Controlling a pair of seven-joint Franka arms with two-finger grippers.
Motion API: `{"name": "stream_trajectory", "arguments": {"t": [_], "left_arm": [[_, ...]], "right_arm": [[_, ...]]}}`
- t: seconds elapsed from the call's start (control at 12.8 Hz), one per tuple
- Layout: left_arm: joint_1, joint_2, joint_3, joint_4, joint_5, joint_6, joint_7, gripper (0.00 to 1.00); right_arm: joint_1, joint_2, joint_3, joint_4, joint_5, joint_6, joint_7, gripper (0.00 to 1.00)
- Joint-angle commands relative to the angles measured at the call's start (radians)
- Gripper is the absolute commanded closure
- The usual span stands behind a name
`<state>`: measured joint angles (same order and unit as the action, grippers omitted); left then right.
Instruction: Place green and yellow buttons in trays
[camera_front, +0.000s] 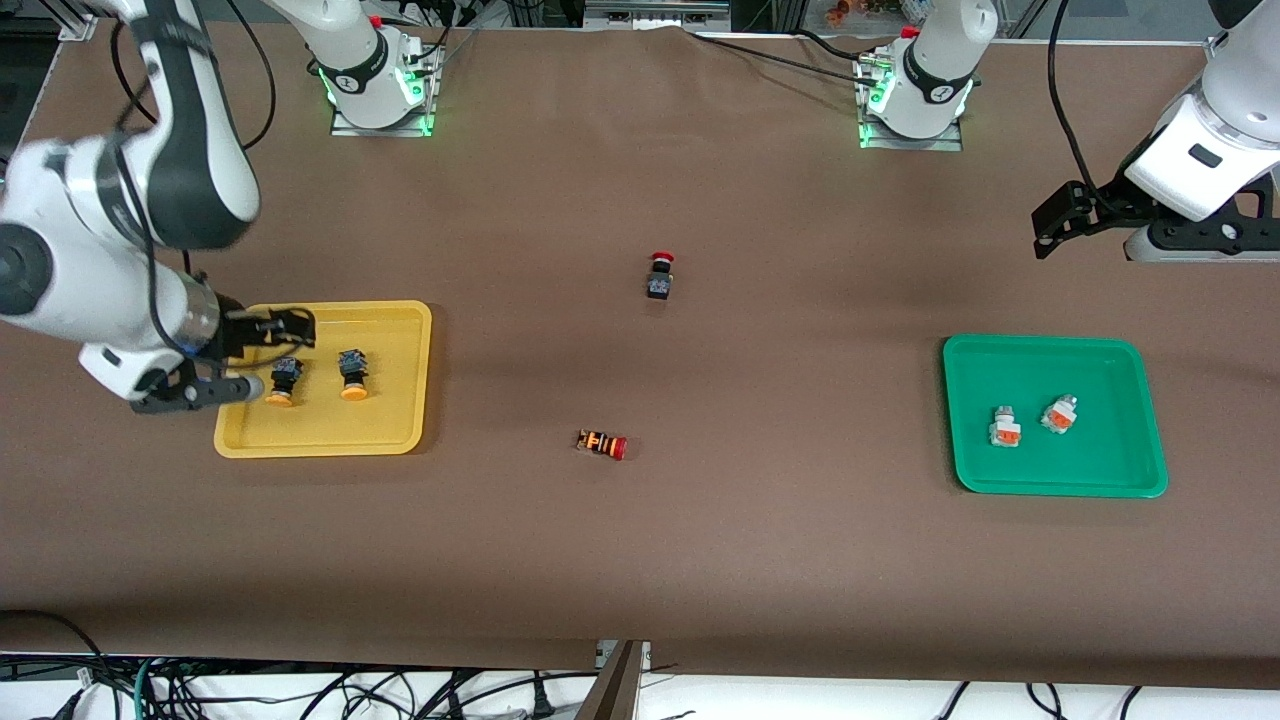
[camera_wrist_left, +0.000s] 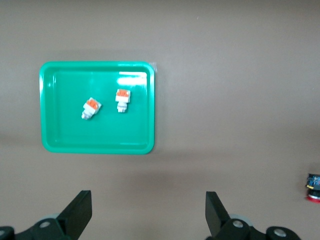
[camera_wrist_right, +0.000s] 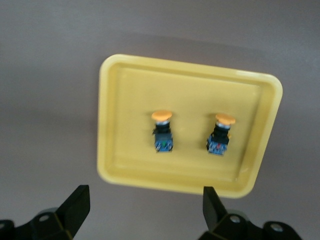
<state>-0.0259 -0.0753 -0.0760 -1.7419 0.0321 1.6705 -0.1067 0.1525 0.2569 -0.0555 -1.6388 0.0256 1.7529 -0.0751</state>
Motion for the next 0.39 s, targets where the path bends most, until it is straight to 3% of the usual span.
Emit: {"name": "stream_trajectory", "arguments": {"t": [0.0, 0.31], "left_arm": [[-0.011, -0.008, 0.012, -0.022, -0.005, -0.020, 0.027, 0.00], [-0.002, -0.003, 0.012, -0.021, -0.015, -0.021, 0.081, 0.00]], "right_arm": [[-0.033, -0.154, 0.045, -0.058, -0.029, -0.077, 0.011, 0.00], [-0.042, -0.306, 0.054, -0.044, -0.085, -0.144, 0.008, 0.00]]}}
